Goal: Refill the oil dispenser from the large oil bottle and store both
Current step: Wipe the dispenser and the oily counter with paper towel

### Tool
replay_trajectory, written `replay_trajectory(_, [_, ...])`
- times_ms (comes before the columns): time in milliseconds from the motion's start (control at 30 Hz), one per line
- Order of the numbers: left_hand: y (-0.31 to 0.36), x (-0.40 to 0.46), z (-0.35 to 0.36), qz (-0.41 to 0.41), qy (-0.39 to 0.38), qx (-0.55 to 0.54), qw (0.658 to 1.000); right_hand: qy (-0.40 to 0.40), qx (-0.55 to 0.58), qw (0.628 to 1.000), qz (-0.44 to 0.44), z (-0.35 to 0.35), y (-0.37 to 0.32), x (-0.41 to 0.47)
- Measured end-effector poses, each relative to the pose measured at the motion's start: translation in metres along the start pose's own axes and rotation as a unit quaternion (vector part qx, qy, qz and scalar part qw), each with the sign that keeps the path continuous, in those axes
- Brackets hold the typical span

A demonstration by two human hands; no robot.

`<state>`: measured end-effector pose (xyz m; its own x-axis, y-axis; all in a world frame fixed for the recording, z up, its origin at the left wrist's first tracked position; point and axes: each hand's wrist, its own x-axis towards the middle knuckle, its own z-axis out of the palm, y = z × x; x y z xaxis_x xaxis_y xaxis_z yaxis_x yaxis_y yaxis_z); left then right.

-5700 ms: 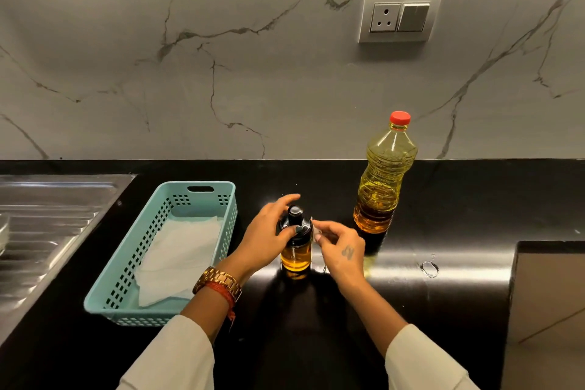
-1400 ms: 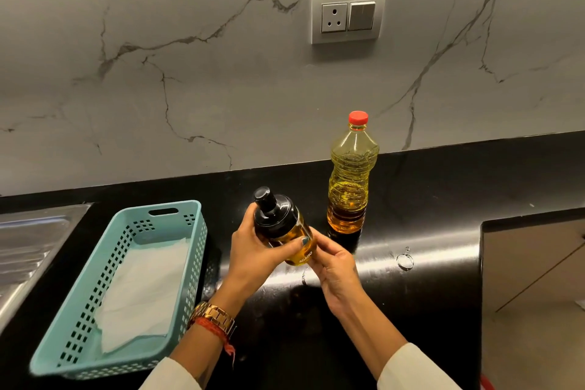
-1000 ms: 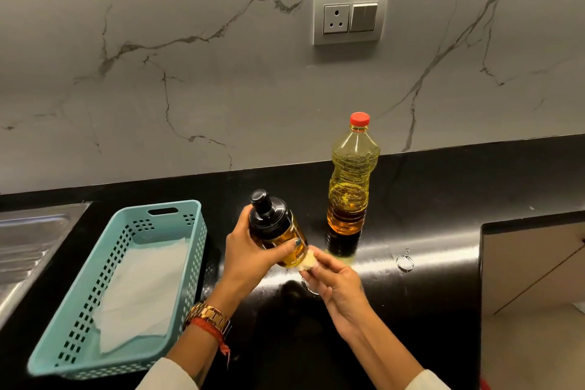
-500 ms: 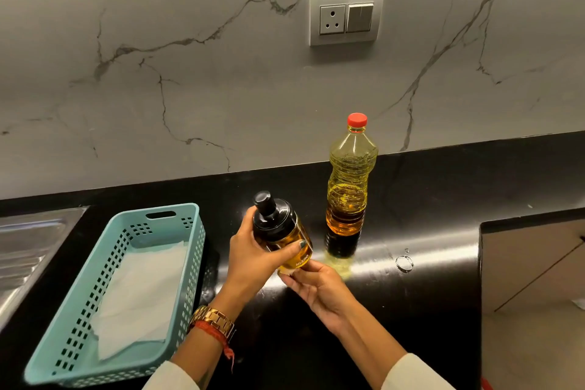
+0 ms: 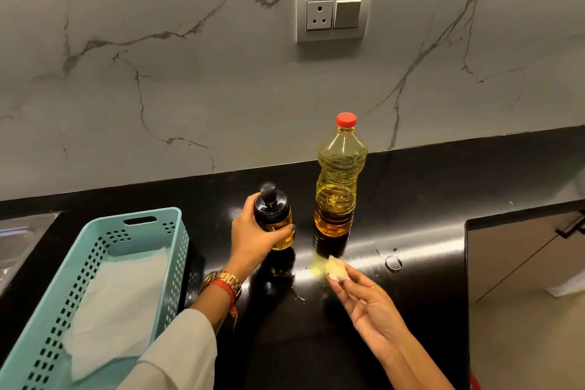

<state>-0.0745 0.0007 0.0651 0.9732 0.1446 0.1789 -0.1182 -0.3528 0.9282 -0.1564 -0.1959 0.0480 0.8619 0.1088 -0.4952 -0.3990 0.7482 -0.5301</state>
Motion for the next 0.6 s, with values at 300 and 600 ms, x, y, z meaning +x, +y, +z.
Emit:
replay_trajectory(300, [-0.020, 0.031, 0.021, -0.003, -0.011, 0.025, 1.000, 0.029, -0.024, 0.999, -0.028, -0.016, -0.012, -0.009])
replay_trajectory(600, [-0.027, 0.036, 0.024, 0.002, -0.012, 0.040, 0.999, 0.037, -0.034, 0.998, -0.027, -0.014, -0.009, -0.006])
